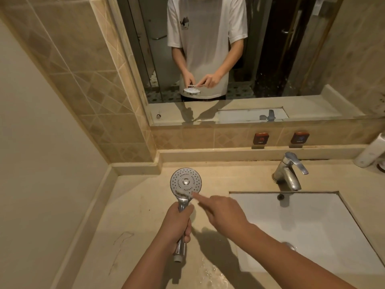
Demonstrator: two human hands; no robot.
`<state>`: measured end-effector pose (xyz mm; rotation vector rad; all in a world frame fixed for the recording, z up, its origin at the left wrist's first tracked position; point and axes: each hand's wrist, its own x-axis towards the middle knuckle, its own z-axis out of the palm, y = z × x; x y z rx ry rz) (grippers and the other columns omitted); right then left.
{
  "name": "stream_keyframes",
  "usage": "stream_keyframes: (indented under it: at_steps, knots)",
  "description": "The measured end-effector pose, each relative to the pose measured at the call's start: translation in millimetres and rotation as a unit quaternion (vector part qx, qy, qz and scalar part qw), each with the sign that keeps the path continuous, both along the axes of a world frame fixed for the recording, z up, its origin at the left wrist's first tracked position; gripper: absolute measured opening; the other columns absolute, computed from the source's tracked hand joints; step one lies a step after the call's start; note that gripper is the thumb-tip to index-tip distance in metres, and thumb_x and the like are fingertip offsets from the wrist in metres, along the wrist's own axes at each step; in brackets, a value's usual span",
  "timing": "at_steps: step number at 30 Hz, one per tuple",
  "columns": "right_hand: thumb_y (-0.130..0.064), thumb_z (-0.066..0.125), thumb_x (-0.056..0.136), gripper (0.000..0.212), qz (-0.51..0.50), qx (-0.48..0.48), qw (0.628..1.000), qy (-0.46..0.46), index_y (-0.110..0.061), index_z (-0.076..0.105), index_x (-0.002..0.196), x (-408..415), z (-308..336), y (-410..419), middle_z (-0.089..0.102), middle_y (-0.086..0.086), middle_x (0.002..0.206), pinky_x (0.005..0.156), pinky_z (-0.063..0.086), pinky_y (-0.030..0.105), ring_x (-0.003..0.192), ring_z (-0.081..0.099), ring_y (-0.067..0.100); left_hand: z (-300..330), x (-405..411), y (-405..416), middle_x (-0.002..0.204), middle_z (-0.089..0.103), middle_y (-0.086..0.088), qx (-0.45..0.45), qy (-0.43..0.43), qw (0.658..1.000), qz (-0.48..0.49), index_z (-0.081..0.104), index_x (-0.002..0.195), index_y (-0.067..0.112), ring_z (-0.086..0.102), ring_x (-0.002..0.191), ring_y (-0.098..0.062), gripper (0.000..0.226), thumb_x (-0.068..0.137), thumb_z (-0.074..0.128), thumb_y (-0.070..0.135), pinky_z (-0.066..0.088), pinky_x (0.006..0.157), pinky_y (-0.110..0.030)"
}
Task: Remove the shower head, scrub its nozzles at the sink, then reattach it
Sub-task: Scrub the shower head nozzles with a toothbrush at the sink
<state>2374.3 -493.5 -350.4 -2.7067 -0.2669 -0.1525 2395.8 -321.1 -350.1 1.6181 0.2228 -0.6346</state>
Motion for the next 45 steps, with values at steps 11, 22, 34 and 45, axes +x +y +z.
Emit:
stream_keyframes:
  at_steps: [11,22,34,45]
  knots:
    - [-0.035,0.045,0.102,0.044,-0.005,0.014,1.000,0.021,-0.051,0.039,0.143,-1,-3,20,0.064,0.001,0.076,0.056,0.043,0.034,0.065,0.058,0.024,-8,-3,14,0.057,0.049,-0.005,0.008,-0.004,1.000,0.015,0.054,0.114,0.007,0.042,0.040,-0.015,0.017,0.105,0.054,0.021,0.036,0.040,-0.025]
    - [-0.035,0.048,0.101,0.041,-0.077,0.059,0.995,0.008,-0.049,0.046,0.139,29,-2,16,0.069,0.002,0.077,0.056,0.048,0.034,0.065,0.062,0.025,-7,3,21,0.060,0.050,-0.003,0.027,-0.006,1.000,0.014,0.053,0.112,0.009,0.042,0.041,-0.014,0.015,0.104,0.056,0.021,0.036,0.039,-0.025]
    - [-0.033,0.049,0.101,0.041,-0.133,0.093,0.987,0.000,-0.048,0.048,0.139,42,-1,10,0.071,0.003,0.075,0.058,0.051,0.036,0.066,0.061,0.025,2,17,23,0.054,0.048,-0.005,0.037,-0.041,0.998,-0.011,0.050,0.098,0.008,0.041,0.039,-0.018,0.008,0.102,0.056,0.012,0.036,0.039,-0.024]
    - [-0.031,0.056,0.099,0.036,-0.150,0.194,0.969,-0.029,-0.041,0.058,0.133,57,25,8,0.076,0.006,0.085,0.064,0.052,0.039,0.071,0.067,0.026,21,37,25,0.055,0.050,-0.002,0.013,-0.063,0.998,0.005,0.051,0.101,0.007,0.042,0.039,-0.014,0.009,0.101,0.059,0.012,0.037,0.037,-0.023]
